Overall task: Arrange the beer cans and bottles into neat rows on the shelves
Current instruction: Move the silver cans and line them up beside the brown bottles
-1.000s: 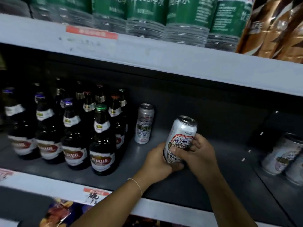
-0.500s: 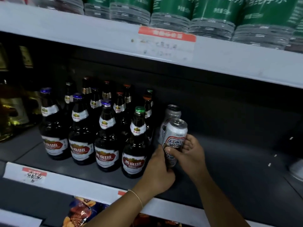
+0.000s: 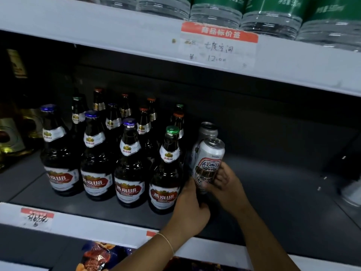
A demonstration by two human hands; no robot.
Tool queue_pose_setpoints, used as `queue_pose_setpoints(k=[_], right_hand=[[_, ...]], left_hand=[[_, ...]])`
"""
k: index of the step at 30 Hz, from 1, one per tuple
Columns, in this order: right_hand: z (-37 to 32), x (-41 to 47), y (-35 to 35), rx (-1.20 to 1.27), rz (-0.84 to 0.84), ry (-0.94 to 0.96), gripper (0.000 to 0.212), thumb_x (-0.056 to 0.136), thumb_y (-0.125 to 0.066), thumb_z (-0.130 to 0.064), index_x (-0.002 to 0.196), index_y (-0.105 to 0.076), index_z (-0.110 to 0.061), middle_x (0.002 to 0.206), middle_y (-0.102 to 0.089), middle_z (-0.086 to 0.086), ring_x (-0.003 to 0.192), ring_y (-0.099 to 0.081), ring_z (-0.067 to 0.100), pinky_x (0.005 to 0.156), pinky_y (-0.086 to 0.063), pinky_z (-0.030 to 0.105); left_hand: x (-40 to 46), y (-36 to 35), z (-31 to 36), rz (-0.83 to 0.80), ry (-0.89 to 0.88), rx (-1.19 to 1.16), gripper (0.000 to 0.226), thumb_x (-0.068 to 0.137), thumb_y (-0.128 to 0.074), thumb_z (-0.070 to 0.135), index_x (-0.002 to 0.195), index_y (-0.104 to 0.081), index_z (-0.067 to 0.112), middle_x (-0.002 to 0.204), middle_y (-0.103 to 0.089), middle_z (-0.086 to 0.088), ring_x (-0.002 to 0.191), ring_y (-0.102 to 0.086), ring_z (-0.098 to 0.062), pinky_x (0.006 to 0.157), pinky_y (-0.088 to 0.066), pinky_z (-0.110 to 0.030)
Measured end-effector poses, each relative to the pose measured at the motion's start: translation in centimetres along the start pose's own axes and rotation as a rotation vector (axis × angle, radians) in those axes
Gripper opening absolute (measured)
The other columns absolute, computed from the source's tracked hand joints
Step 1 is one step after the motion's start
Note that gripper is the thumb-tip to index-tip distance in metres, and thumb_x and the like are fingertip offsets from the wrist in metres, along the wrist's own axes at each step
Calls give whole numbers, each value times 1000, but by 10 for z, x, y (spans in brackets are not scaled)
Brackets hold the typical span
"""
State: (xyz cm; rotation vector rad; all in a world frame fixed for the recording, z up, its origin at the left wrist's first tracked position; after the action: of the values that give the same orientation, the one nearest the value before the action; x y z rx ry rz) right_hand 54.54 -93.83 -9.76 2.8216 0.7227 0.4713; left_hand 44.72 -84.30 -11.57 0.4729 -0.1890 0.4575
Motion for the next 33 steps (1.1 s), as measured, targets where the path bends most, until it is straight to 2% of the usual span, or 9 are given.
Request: queue_pose_setpoints(k=[1, 4, 8, 11, 13, 17, 28, 33], right_hand=[[2, 0, -1, -9, -4, 1, 71, 70, -81, 9, 129, -54, -20, 116, -71, 4, 111, -67, 18, 100, -51, 40], [1, 3, -3, -38, 12, 23, 71, 71, -80, 7, 129, -53, -24, 115, -71, 2, 109, -67, 16, 98, -52, 38], [-1, 7, -9, -63, 12, 44, 72, 75, -76, 8, 137, -49, -17, 118, -69, 2, 109, -67, 14, 96, -51, 28], [-3, 8, -9, -80, 29, 58, 71, 76, -74, 9, 138, -47, -13, 118, -69, 4, 109, -66, 11, 94, -50, 20], [-1, 8, -8, -82, 44, 52, 67, 77, -75, 8, 136, -49, -11, 118, -69, 5, 109, -66, 11, 97, -51, 23], [6, 8, -8, -74, 65, 36, 58, 79, -72, 8, 127, -55, -19, 117, -70, 1, 111, -66, 12, 101, -50, 35], [7, 8, -9, -92, 72, 32, 57, 81, -69, 7, 132, -52, -11, 119, -69, 1, 112, -65, 11, 102, -50, 34], [4, 8, -11, -95, 29, 15, 57, 82, -70, 2, 133, -51, -16, 120, -68, -1, 112, -65, 8, 102, -50, 34]], left_hand=[[0, 1, 1, 10, -8, 0, 67, 65, -46, 12, 132, -45, 18, 123, -56, 1, 120, -50, -11, 107, -36, -18], [-1, 2, 1, 18, 4, 4, 78, 67, -45, 11, 144, -36, 17, 135, -51, -1, 130, -43, -12, 115, -30, -26], [-5, -2, 2, -42, 60, 53, 85, 79, -51, 2, 154, -13, 10, 155, -27, -4, 146, -20, -14, 117, -10, -14], [-4, -6, 0, -72, 64, 41, 88, 77, -50, 3, 155, -10, 9, 158, -24, -7, 147, -20, -17, 121, -16, -27], [-2, -7, -5, -90, 93, 33, 90, 73, -48, 10, 155, -11, 10, 157, -26, -7, 146, -22, -17, 120, -21, -32], [1, -9, -13, -98, 131, 23, 95, 65, -42, 18, 155, -12, 11, 157, -28, -7, 146, -25, -16, 119, -25, -34], [1, -12, -18, -125, 175, -10, 97, 66, -46, 20, 155, -8, 20, 156, -31, -4, 144, -29, -15, 116, -31, -37], [-1, -9, -8, -122, 155, -9, 95, 66, -45, 18, 155, -10, 18, 154, -33, -4, 142, -30, -13, 116, -31, -35]])
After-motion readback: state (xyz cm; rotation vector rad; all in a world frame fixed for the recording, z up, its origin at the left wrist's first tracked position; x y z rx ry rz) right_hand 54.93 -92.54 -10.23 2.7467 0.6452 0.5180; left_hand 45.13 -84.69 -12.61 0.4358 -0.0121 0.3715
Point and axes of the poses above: each hand's wrist, its own x-axis towards the middle knuckle, its own y-axis out of the back of the hand, z = x × y, the point moved 9 cm from there along x, towards the middle knuckle
